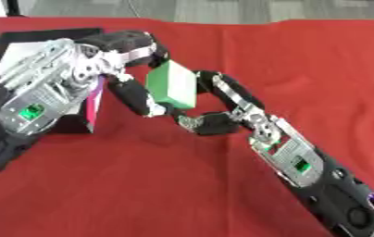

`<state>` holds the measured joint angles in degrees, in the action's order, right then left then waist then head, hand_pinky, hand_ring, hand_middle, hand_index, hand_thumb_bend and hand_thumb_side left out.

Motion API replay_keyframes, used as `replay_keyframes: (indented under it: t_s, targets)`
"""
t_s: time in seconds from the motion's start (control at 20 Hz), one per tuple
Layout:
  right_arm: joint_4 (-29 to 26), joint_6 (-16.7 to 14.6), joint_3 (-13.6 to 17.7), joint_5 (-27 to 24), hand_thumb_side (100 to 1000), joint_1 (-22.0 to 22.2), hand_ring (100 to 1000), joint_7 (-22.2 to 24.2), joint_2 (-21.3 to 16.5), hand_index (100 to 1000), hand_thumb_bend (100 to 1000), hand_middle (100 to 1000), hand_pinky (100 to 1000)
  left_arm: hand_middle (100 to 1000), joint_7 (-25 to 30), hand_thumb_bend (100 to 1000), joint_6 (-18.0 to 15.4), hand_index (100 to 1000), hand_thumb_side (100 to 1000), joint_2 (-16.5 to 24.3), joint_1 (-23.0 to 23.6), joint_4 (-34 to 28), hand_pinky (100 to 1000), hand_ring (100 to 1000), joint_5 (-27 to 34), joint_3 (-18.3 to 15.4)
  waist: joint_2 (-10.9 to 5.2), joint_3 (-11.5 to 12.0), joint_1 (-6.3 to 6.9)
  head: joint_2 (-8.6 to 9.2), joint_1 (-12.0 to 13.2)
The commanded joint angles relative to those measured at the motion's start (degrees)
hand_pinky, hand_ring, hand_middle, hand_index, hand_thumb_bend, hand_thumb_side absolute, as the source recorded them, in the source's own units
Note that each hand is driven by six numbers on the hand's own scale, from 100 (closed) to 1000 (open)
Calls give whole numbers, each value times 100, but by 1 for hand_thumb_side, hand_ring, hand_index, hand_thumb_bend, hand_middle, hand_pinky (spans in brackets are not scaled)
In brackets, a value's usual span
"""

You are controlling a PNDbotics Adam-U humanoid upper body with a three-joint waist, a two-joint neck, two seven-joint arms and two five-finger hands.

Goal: Pick up the objects with one hand, pass them to the other hand, and then place them into the box on the other side of the table.

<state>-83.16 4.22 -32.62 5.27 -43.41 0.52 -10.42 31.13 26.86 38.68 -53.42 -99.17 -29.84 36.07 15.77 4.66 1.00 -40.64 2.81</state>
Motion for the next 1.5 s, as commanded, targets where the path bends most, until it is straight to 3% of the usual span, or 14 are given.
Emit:
replay_keyframes:
  t_s: [0.05,0.25,0.7,0.85,0.95,1.05,1.1,1.25,1.45,1.5]
  targets:
    - [-68,74,-109,114,222,-78,723,54,11,605,100,543,848,511,-100,100,46,454,105,154,-89,44,775,720,-183,-138,-183,-1,58,42,0]
    - [-61,204,-116,240,406,-77,761,167,4,708,100,631,865,491,-108,146,67,428,100,242,-32,-14,765,703,-325,-177,-184,4,53,49,1]
    - [-124,91,-97,575,546,-83,809,498,-26,841,100,725,890,465,-14,230,15,405,100,419,130,-14,760,687,-528,-249,-178,-16,53,40,1]
    - [-145,10,-81,669,550,-84,811,521,-30,855,100,731,892,457,-4,248,-6,397,100,441,182,44,758,681,-560,-276,-174,-18,54,40,2]
    - [-175,-74,-79,744,510,-85,814,551,-37,867,100,737,897,453,0,267,-25,393,100,448,211,95,757,678,-571,-284,-170,-23,49,40,3]
    - [-199,-174,-76,809,399,-81,815,612,-47,876,100,740,903,450,-2,279,-43,391,100,456,235,150,756,675,-585,-300,-166,-27,44,38,6]
    - [-208,-231,-76,824,272,-78,816,662,-49,884,149,742,908,447,-7,286,-50,388,100,458,245,174,755,673,-591,-309,-164,-27,43,38,7]
    - [-234,-409,-60,793,100,-73,814,852,-48,894,234,738,917,442,-22,297,-66,385,100,466,270,229,752,667,-597,-329,-159,-30,43,33,2]
    - [-256,-521,-20,726,100,-69,800,997,-53,898,287,731,917,437,-41,300,-83,382,100,476,294,272,751,664,-595,-340,-157,-35,43,37,-2]
    - [-252,-519,-14,718,100,-67,798,1003,-55,898,252,729,917,436,-48,300,-85,382,100,480,297,276,750,663,-594,-343,-157,-36,44,39,-2]
